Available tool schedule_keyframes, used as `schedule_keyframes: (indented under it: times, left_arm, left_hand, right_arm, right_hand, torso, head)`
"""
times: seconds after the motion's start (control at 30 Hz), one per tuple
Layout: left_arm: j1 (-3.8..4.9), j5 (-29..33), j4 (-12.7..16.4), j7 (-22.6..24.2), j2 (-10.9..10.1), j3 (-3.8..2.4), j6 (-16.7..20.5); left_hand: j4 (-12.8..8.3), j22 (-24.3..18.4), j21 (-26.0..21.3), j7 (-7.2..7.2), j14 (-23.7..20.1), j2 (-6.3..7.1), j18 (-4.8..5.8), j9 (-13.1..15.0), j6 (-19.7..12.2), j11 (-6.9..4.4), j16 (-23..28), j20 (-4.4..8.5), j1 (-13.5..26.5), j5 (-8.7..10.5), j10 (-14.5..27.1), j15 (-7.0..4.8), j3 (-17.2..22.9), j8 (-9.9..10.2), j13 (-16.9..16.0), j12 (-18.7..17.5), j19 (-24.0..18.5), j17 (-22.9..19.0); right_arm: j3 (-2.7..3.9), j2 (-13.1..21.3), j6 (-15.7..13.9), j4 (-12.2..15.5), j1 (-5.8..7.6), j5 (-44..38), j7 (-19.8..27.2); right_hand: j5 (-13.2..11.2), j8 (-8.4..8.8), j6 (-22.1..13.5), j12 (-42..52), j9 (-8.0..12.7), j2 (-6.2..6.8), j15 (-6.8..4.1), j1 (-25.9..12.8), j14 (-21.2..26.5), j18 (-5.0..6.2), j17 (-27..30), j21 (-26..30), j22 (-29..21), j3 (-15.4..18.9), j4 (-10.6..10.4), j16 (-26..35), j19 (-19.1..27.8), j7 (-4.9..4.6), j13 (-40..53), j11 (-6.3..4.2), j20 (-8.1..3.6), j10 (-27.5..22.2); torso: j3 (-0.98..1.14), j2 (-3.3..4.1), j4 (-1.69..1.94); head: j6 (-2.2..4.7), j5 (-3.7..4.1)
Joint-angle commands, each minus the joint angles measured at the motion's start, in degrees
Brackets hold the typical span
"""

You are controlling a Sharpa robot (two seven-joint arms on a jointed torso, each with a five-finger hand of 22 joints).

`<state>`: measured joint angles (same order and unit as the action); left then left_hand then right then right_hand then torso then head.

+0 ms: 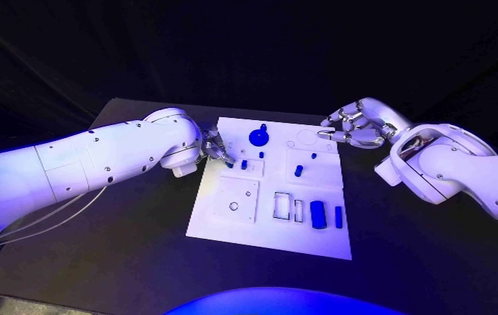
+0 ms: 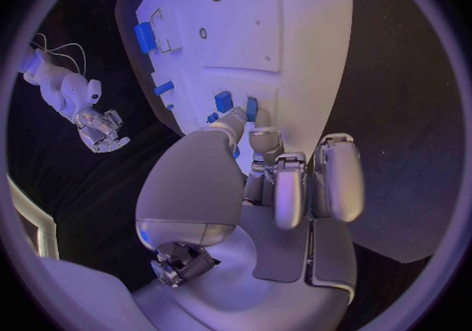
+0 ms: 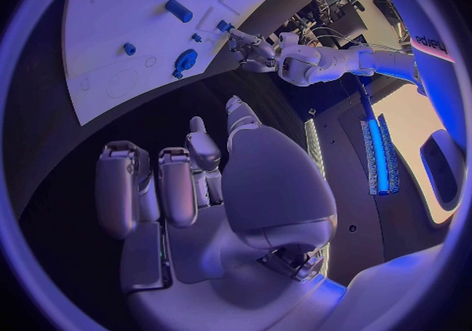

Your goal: Assemble the parts on the task board

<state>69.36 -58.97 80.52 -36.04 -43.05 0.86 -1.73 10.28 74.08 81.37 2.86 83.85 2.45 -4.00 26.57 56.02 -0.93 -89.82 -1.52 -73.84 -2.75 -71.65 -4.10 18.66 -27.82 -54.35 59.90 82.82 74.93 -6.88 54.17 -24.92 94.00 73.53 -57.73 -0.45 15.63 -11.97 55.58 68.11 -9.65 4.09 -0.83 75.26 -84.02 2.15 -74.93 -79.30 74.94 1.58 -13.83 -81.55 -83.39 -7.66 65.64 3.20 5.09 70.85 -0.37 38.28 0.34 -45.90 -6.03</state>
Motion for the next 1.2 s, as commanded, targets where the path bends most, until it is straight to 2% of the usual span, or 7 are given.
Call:
schedule_keyframes:
  times: [0.03, 0.43, 0.97, 1.2]
  left_arm:
    - [-0.07, -0.3, 0.1, -0.5, 0.0, 0.02, -1.1]
    - [-0.08, -0.3, -0.1, -0.5, 0.3, 0.02, -1.7]
    - [-0.07, -0.8, -0.4, -1.4, 1.2, 0.02, -3.3]
    - [-0.07, -1.4, -1.3, -1.9, 1.8, 0.03, -3.2]
  left_hand:
    - [0.1, -0.1, 0.1, -0.02, 6.1, 0.02, 0.54, 0.1, 0.5, -0.25, -0.2, 0.01, -0.2, -0.24, 0.1, -0.39, 0.3, -0.2, 0.1, -0.1, 0.2, 15.1]
    - [0.0, 0.0, 0.2, -0.03, 6.1, 0.08, 0.55, 0.1, 0.5, -0.27, -0.2, 0.03, -0.2, -0.23, 0.1, -0.41, 0.5, -0.2, 0.2, -0.3, 0.3, 15.1]
    - [2.0, 0.7, 0.5, -0.11, 6.1, 2.54, 0.7, 0.3, 1.4, -0.32, -0.2, 0.11, 3.8, -0.2, -1.1, -0.47, 0.1, -1.3, -0.7, 0.7, 0.6, 15.1]
    - [2.8, 0.9, 0.6, -0.17, 6.1, 3.06, 0.75, 0.4, 1.6, -0.37, -0.2, 0.18, 5.1, -0.19, -1.5, -0.52, -0.5, -1.8, -1.0, 1.0, 0.7, 15.1]
  right_arm:
    - [0.0, 0.0, 0.7, 0.0, -0.06, -0.4, 0.3]
    - [0.0, 0.0, 0.7, 0.0, -0.1, -0.4, 0.3]
    - [0.0, 0.0, 0.7, 0.1, -0.11, -0.4, 0.3]
    - [0.0, 0.1, 0.5, 0.1, -0.11, -0.4, 0.2]
  right_hand:
    - [0.4, -0.22, -0.3, -0.2, -0.1, -0.37, -0.28, 0.0, -2.8, 0.73, -1.5, 0.3, 7.4, 0.3, 0.1, 0.3, 0.3, -0.06, -0.1, -0.13, 0.03, -0.2]
    - [0.4, -0.22, -0.3, -0.2, -0.1, -0.37, -0.28, 0.0, -2.8, 0.73, -1.5, 0.3, 7.4, 0.3, 0.1, 0.3, 0.3, -0.06, -0.1, -0.13, 0.03, -0.2]
    - [0.4, -0.22, -0.3, -0.2, -0.1, -0.37, -0.28, 0.0, -2.8, 0.73, -1.5, 0.3, 7.4, 0.3, 0.1, 0.3, 0.3, -0.06, -0.1, -0.13, 0.03, -0.2]
    - [0.4, -0.26, -0.3, -0.3, -0.1, -0.39, -0.29, 0.0, -2.8, 0.76, -1.4, 0.5, 7.3, 0.4, 0.1, 0.4, 0.4, -0.05, -0.2, -0.14, 0.02, -0.3]
  torso:
    - [-0.01, 0.02, 0.0]
    - [0.03, 0.04, -0.03]
    - [0.08, 0.01, -0.04]
    - [0.07, 0.02, -0.05]
  head:
    - [0.03, -0.03]
    - [-0.09, -0.04]
    - [-0.25, 0.12]
    - [-0.12, 0.21]
